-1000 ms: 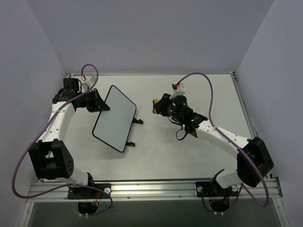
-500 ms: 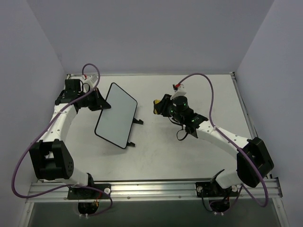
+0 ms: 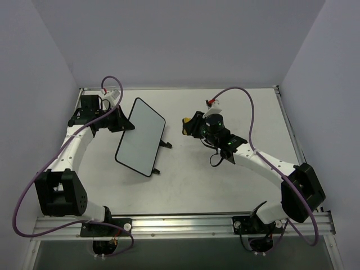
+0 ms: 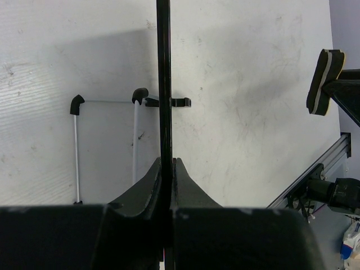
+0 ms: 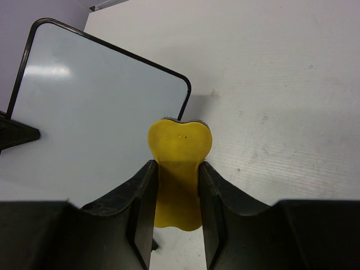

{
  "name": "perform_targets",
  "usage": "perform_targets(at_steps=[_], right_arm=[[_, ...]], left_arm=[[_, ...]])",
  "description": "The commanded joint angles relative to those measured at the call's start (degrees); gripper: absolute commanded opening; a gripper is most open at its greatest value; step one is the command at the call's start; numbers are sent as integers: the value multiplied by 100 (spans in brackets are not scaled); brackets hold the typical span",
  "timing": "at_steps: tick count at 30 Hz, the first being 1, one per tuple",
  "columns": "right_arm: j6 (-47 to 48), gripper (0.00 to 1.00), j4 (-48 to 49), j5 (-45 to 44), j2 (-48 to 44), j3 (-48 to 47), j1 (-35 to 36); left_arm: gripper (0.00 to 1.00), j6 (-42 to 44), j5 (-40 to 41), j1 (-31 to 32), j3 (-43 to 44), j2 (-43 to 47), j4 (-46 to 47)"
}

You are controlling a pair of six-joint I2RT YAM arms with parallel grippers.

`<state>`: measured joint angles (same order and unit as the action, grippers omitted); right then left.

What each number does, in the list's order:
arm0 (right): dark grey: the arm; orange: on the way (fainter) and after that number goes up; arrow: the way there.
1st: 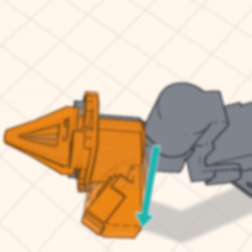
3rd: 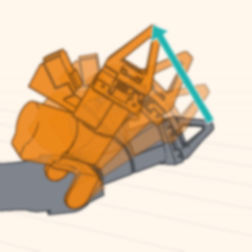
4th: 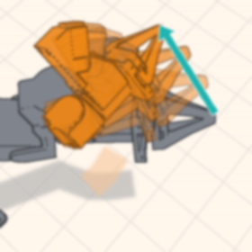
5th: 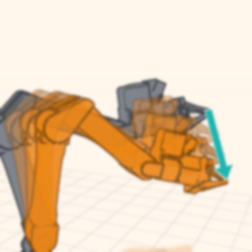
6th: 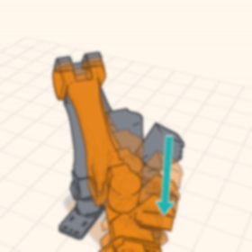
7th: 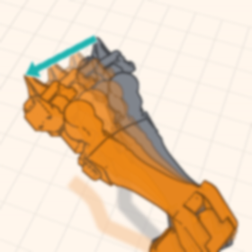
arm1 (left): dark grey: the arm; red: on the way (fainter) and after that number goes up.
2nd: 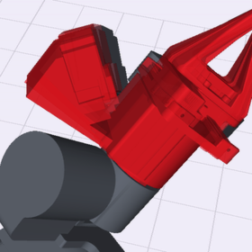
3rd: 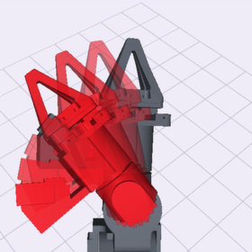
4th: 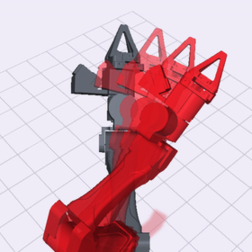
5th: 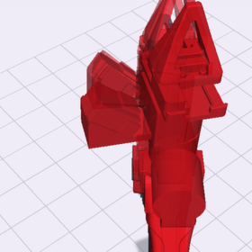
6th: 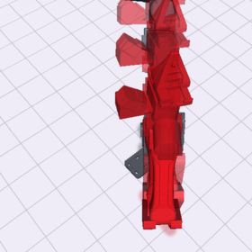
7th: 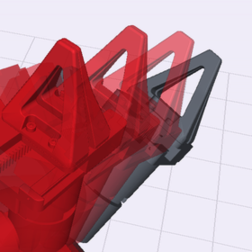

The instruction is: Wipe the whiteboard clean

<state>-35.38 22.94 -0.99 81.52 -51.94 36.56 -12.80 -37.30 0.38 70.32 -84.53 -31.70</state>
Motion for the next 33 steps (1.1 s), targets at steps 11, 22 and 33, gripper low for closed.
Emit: perform_targets(at_steps=[11, 22, 33], right_arm=[[-40, 0, 281, 38, -145, 123, -78], [-40, 0, 290, 212, -127, 141, -79], [-75, 0, 343, 258, -110, 193, -87]], left_arm=[[2, 304, -129, 164, -63, 218, -222], [2, 295, -120, 164, -19, 280, -362], [2, 190, 47, 313, 297, -159, -547]])
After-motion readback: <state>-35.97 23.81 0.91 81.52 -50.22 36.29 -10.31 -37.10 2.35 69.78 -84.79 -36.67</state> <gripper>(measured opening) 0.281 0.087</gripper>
